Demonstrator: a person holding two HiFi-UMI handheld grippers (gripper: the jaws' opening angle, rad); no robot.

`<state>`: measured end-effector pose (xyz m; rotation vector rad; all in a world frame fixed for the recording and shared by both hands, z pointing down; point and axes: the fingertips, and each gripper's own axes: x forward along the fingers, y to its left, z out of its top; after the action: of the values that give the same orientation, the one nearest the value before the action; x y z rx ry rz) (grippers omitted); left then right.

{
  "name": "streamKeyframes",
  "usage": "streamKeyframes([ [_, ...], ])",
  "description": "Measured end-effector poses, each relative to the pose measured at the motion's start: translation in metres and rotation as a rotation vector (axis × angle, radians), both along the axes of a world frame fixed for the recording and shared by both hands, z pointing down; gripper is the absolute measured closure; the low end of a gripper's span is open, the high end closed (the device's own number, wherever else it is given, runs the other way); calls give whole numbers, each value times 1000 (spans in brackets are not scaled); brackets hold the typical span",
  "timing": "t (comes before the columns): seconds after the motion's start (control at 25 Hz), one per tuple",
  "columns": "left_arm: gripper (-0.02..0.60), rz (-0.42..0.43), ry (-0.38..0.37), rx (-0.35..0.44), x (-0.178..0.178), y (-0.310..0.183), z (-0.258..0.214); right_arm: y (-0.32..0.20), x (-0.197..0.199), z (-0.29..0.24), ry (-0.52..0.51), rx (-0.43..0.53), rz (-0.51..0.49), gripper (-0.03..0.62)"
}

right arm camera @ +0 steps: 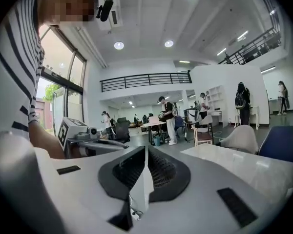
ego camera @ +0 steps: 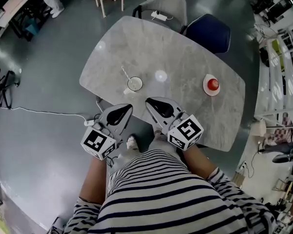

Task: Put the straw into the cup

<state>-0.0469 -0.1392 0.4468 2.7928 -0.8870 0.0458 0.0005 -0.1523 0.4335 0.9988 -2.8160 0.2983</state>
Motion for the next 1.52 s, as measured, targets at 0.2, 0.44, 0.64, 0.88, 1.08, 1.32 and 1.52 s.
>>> streamKeyframes([
  [0.2, 575, 29, -31, 53, 3, 0, -11, 3, -5, -5, 26, 44, -8, 574],
  [0.44, 575, 10, -21, 76, -7, -4, -22, 0, -7, -15, 35, 80, 4, 574],
  [0.64, 575, -4, -16, 88, -13, -5, -25, 2, -10, -19, 42, 98, -1, 574],
  [0.88, 575, -1, -20, 105, -8, 0, -30, 6, -8, -24, 46, 105, 6, 579],
  [1.08, 575, 1, -17, 113, -6, -2, -28, 5, -8, -19, 71, 109, 4, 588],
  [1.32, 575, 4, -22, 108, -3, -1, -26, 8, -7, -14, 95, 103, 1, 589],
  [1.52, 575, 7, -26, 105, -1, 2, -25, 9, -6, -14, 98, 100, -2, 589],
])
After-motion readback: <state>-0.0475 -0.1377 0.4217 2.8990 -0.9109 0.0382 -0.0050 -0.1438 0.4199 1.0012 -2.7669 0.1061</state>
